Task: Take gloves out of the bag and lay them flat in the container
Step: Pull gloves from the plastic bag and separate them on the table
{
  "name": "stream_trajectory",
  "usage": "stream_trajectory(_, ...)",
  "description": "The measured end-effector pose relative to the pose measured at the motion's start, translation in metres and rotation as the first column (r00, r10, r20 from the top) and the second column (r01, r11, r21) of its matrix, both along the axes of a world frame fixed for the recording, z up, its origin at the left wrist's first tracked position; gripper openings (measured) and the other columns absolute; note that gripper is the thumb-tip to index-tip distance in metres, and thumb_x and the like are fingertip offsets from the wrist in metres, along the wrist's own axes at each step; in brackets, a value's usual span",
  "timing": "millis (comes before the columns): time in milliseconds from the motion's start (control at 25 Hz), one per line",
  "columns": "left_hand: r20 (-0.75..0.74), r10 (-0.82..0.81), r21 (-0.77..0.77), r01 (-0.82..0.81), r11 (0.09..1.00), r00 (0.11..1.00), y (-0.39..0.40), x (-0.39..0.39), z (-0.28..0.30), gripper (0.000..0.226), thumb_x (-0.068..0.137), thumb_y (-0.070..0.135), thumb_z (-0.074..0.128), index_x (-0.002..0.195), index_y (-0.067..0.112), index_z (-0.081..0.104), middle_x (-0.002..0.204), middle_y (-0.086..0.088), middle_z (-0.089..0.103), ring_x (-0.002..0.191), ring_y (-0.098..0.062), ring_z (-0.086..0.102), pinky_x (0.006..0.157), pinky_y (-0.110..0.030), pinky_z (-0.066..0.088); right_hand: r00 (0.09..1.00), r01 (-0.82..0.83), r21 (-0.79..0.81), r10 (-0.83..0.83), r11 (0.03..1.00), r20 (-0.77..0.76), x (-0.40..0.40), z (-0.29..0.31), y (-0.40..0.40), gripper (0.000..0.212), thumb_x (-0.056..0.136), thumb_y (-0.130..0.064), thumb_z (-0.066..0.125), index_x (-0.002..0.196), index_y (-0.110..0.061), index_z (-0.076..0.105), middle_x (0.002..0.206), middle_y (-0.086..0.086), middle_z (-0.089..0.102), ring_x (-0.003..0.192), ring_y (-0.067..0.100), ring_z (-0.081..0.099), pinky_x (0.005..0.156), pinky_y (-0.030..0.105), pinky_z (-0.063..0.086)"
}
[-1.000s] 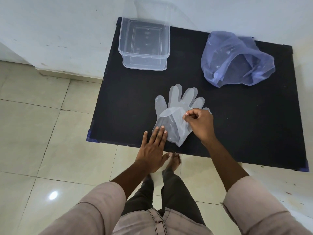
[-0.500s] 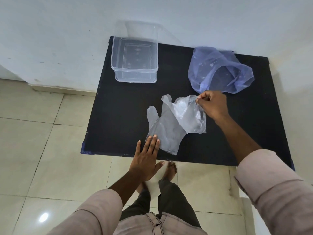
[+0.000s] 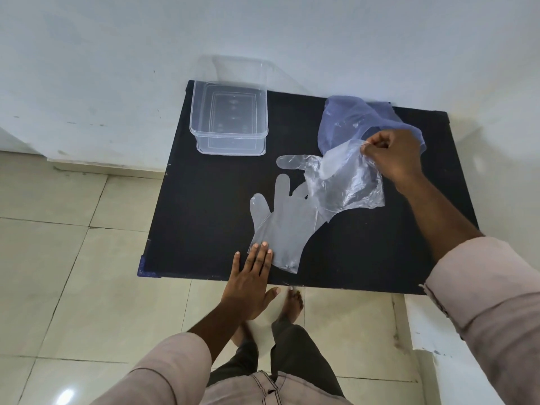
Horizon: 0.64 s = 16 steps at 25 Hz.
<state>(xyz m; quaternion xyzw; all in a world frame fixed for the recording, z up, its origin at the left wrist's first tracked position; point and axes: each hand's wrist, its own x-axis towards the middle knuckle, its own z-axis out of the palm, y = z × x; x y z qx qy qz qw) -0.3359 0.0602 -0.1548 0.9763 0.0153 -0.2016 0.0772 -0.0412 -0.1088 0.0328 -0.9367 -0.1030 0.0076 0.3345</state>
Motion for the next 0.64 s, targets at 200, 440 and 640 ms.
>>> stream_trajectory(200,-0.012,-0.009,0.004,0.009,1.0,1.0,0.0,0.001,0.002,0.087,0.088,0.072,0.01,0.15,0.018,-0.018,0.163,-0.004,-0.017,0.146,-0.028,-0.021,0.115,-0.053,-0.011,0.996,0.025,-0.026,-0.023,0.999,0.089,0.015,0.028,-0.011,0.014,0.079,-0.012,0.07,0.088,-0.004,0.075,0.085,0.016,0.074,0.072,0.018,0.064,0.075,0.03,0.054)
stream_trajectory(440,0.0,-0.02,0.004,0.02,1.0,1.0,0.001,0.001,0.003,0.087,0.09,0.071,0.014,0.151,0.017,-0.015,0.163,-0.006,-0.014,0.148,-0.03,-0.016,0.116,-0.054,-0.008,0.986,0.026,-0.046,-0.017,0.999,0.168,0.03,0.066,-0.019,0.018,0.077,-0.015,0.069,0.089,-0.003,0.075,0.089,0.02,0.074,0.074,0.02,0.063,0.085,0.038,0.055)
stream_trajectory(640,0.009,-0.019,-0.002,0.019,1.0,1.0,0.0,0.0,0.003,0.086,0.091,0.07,0.016,0.152,0.017,-0.013,0.163,-0.005,-0.013,0.148,-0.03,-0.016,0.116,-0.054,-0.007,0.979,0.003,-0.061,0.01,0.998,0.205,0.031,0.082,-0.016,0.018,0.078,-0.016,0.069,0.089,-0.004,0.075,0.089,0.019,0.074,0.062,0.009,0.057,0.082,0.032,0.051)
